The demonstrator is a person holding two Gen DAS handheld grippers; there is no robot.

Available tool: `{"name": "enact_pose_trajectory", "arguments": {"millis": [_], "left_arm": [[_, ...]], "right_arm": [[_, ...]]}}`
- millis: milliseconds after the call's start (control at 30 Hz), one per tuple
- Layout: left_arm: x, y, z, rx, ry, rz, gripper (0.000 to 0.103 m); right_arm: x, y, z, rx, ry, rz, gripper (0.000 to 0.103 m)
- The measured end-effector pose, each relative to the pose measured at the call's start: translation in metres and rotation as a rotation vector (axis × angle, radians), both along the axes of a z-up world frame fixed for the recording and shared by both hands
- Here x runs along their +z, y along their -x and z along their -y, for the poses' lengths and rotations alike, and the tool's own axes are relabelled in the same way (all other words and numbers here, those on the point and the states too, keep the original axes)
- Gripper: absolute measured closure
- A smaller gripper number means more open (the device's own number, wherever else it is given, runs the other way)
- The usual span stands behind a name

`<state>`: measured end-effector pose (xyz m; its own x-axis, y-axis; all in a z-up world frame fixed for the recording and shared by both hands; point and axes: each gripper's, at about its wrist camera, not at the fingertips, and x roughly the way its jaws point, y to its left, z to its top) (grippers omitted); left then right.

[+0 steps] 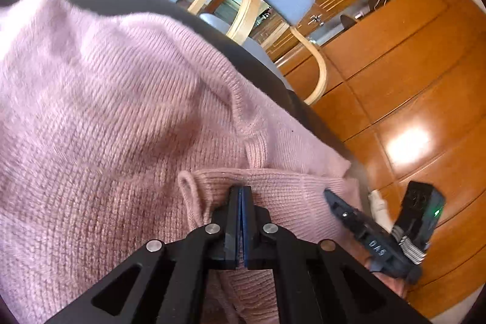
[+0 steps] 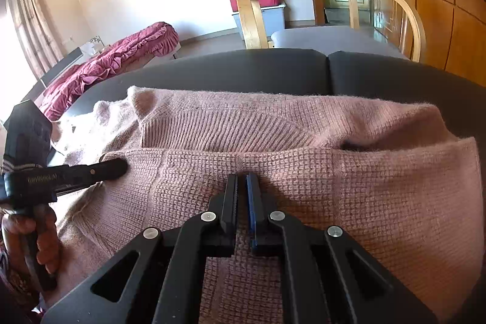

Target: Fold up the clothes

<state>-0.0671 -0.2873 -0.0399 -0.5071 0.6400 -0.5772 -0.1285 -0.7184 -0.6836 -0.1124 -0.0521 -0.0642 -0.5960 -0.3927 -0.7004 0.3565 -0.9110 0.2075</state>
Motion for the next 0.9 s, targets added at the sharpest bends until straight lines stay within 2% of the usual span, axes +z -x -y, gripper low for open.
{"name": "enact_pose_trajectory", "arguments": {"millis": [167,300,367,467,500,700,767,900], "left_arm": [[-0.002,-0.002,-0.009,-0.009,0.018,-0.019,0.103],[-0.004,-0.002,-0.007,-0.011,-0.001,-0.014,0.103],[-0.004,-0.002,-0.005,-0.011,-0.004,-0.014,0.103],[-0.002,-0.005,0.004,-0.008,-0.008,-0.014,0.103],[0.001,-0.007,0.007,-0.006,-0.009,-0.014,0.103],[0.025,-0.037,0.005,-0.045,0.052,-0.094,0.088],[0.025,-0.044,-0.004,-0.100,0.111,-0.089,0.088],[0.022,-0.050,-0.002,-0.092,0.194,-0.074,0.092]], "right_arm": [[0.010,-0.005,0.007,0.009,-0.046,-0.024,0.096],[0.026,-0.020,0.025,0.095,-0.006,-0.072,0.096],[0.023,-0.020,0.040,0.141,-0.014,-0.061,0.096],[0.001,-0.011,0.057,0.144,-0.118,-0.009,0.096],[0.002,-0.010,0.056,0.144,-0.105,-0.013,0.096],[0.001,-0.004,0.041,0.141,-0.011,0.014,0.096],[0.000,-0.005,0.041,0.140,-0.012,0.012,0.096],[0.001,-0.009,0.045,0.137,-0.047,-0.007,0.096]]}}
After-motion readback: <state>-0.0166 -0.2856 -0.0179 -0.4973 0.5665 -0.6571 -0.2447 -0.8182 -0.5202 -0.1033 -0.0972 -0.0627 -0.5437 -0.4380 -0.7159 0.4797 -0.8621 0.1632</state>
